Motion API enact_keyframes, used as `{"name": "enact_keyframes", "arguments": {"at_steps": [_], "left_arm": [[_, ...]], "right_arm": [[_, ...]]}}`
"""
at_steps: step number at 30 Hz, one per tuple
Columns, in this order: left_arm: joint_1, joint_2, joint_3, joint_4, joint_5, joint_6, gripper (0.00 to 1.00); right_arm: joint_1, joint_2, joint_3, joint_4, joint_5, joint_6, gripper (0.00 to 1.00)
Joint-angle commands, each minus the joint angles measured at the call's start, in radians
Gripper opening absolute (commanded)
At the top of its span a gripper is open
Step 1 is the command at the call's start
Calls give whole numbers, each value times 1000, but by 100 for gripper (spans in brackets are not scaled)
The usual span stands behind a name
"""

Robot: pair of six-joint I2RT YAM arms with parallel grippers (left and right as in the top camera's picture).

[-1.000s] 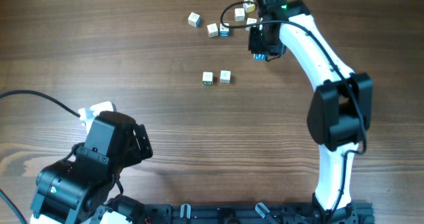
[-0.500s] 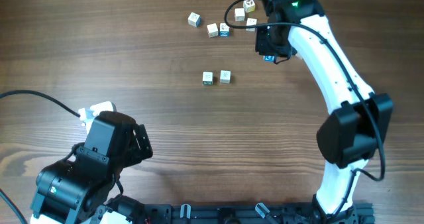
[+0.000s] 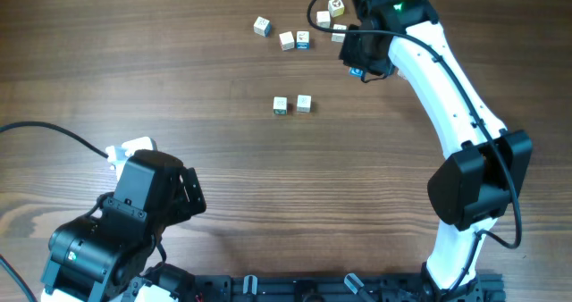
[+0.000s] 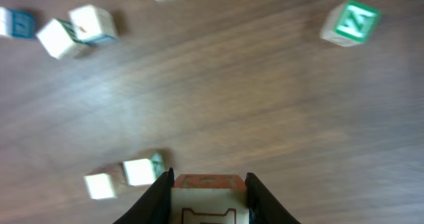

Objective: Form a horizontal line
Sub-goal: 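Carry the M block down toward the 6 and 9 blocks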

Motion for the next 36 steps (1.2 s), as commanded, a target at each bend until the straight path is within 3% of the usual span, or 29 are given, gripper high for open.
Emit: {"name": "enact_keyframes", "arguments": {"at_steps": [1,6,9,13,21,26,32,36], "left_arm": [[8,-2,-5,1,-16,-10,100],[8,-2,-5,2,-16,-10,100],[8,-2,-5,2,-16,-10,100],[8,-2,-5,1,-16,-11,100],[8,-2,-5,1,-16,-11,100],[8,-2,-5,1,-16,-11,100],[8,-2,-4,2,-16,-10,100],[8,-2,-5,1,-16,-11,100]], "right_arm": [[6,-18,-39,84,-92,106,4],[-8,-18,-259,382,-258,99,4],[-48,-17,-414,651,-444,45,4],[-84,-17,-550,881,-471,0,6],[-93,64,-607,1021,-477,-5,7],[-96,108,-607,1011,-453,0,19],[-96,140,-607,986,-406,-2,18],[-97,140,-607,963,-373,-81,15]]}}
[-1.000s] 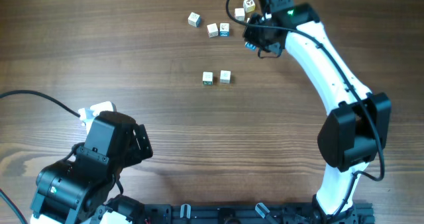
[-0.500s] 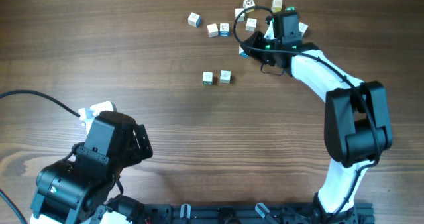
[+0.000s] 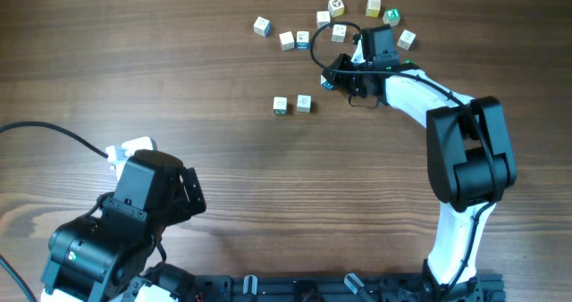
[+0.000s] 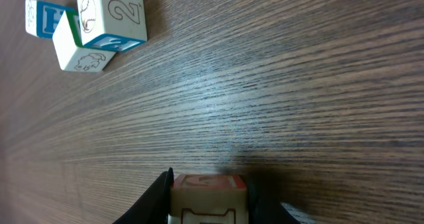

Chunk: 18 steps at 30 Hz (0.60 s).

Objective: Form a horizontal line
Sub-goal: 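Carry the M block down toward the 6 and 9 blocks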

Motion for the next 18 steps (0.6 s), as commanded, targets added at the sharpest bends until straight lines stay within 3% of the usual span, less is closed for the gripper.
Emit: {"name": "enact_keyframes", "arguments": {"at_steps": [1,14,18], "left_arm": [[8,-2,-5,2,-17,-10,100],[8,-2,-5,1,-17,-10,100],[8,-2,-5,2,-17,-10,100]], "right_arm": [[-1,34,-8,-36,81,-71,15],[-2,33,-6,-39,103,-141,11],[-2,34,-6,-67,167,-114,31]]}}
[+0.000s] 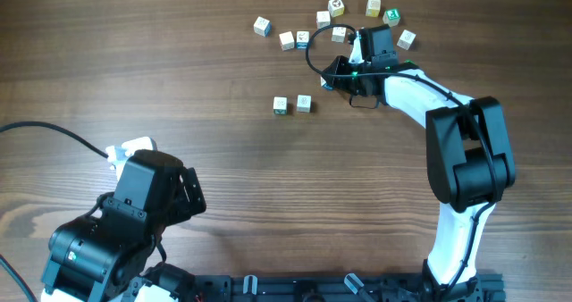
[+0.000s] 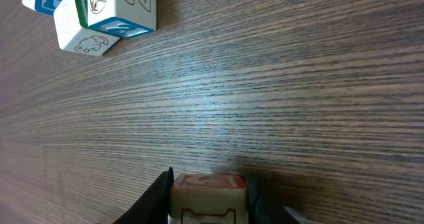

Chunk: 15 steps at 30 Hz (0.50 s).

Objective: Form a horizontal line
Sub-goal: 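Carry the M block down toward the 6 and 9 blocks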

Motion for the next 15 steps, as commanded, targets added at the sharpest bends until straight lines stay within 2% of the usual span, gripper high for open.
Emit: {"name": "enact_keyframes", "arguments": {"at_steps": [1,6,9,12,15], "left_arm": [[8,-2,-5,2,-16,-10,100],[8,-2,-5,2,-16,-10,100],[8,-2,-5,1,-16,-10,100],[8,-2,-5,2,-16,-10,100],[8,-2,-5,1,-16,-10,100]], "right_arm": [[-5,34,-11,-68,174,6,32],[-10,34,-11,-131,288,3,45],[-16,34,-11,-138,288,2,47],[-16,34,-11,-138,288,-10,52],[-16,34,-11,-144,288,-22,53]]}}
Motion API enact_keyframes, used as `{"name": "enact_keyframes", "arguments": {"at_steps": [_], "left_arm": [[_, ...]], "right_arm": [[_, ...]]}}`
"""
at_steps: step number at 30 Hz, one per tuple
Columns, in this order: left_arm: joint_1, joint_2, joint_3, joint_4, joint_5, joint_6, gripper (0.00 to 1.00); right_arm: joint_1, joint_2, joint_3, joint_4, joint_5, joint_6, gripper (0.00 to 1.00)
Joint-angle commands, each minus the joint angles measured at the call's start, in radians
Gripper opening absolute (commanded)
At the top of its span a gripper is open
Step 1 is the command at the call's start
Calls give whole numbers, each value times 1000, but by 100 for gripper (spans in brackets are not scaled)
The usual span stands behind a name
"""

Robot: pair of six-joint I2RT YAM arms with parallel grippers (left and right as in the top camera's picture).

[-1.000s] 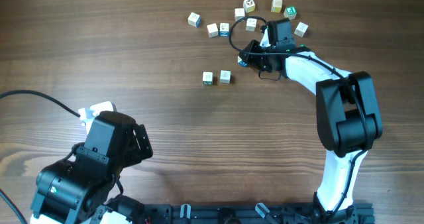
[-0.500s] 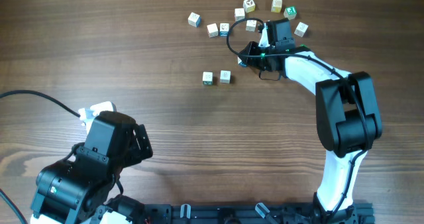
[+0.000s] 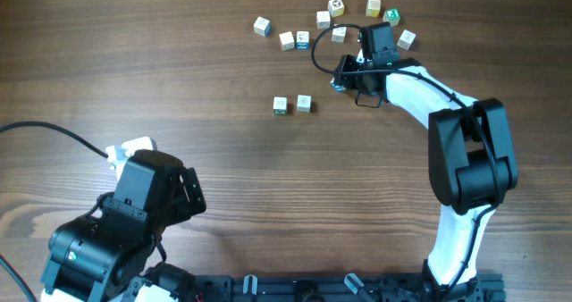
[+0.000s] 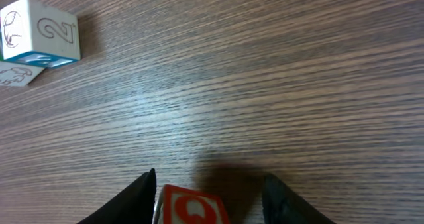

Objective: Form a horizontal line
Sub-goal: 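Carry the M block down toward the 6 and 9 blocks, then lower the M block right of the 9 block and release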

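My right gripper (image 4: 209, 199) stands open low over the table, its dark fingers (image 4: 139, 196) spread apart. Between them a wooden block with a red-printed face (image 4: 195, 209) rests on the wood, close to the left finger and free of the right one. In the overhead view the right gripper (image 3: 344, 75) is to the right of a pair of small blocks (image 3: 292, 104) lying side by side. The block itself is hidden under the gripper there. The left arm (image 3: 125, 222) sits at the near left, its jaws unclear.
Several loose blocks (image 3: 338, 16) are scattered along the far edge behind the right gripper. In the right wrist view a block marked "2" (image 4: 41, 33) lies at upper left with another (image 4: 13, 73) beside it. A black cable (image 3: 54, 132) trails at the left.
The right gripper has opened and let go of the block. The block now sits on the table between the spread fingers with a red-printed face showing. The left arm has not moved.
The right gripper was shut on a block near the scattered blocks at the far edge. It then held that block low over the table right of the pair of blocks, and stayed there. Now it is open, with the block on the table.
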Motion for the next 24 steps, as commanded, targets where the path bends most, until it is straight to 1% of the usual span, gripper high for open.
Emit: {"name": "enact_keyframes", "arguments": {"at_steps": [1,4,8,12,13,14,15,17,18,19,20,21,24], "left_arm": [[8,-2,-5,2,-16,-10,100],[8,-2,-5,2,-16,-10,100],[8,-2,-5,2,-16,-10,100],[8,-2,-5,1,-16,-10,100],[8,-2,-5,2,-16,-10,100],[8,-2,-5,1,-16,-10,100],[8,-2,-5,1,-16,-10,100],[8,-2,-5,1,-16,-10,100],[8,-2,-5,1,-16,-10,100],[8,-2,-5,2,-16,-10,100],[8,-2,-4,2,-16,-10,100],[8,-2,-5,2,-16,-10,100],[8,-2,-5,1,-16,-10,100]], "right_arm": [[-14,49,-37,-51,70,-18,53],[-14,49,-37,-92,76,-19,52],[-14,49,-39,-123,132,-18,51],[-14,49,-90,-96,163,-16,51],[-14,49,-122,-66,163,-9,48],[-14,49,-161,-29,163,16,38],[-14,49,-187,4,157,25,32],[-16,49,-252,98,103,33,17],[-18,49,-271,137,54,34,15],[-21,49,-277,165,11,26,11],[-26,49,-277,182,-15,26,10],[-32,49,-274,215,-85,24,10],[-55,49,-263,346,-383,19,6]]}}
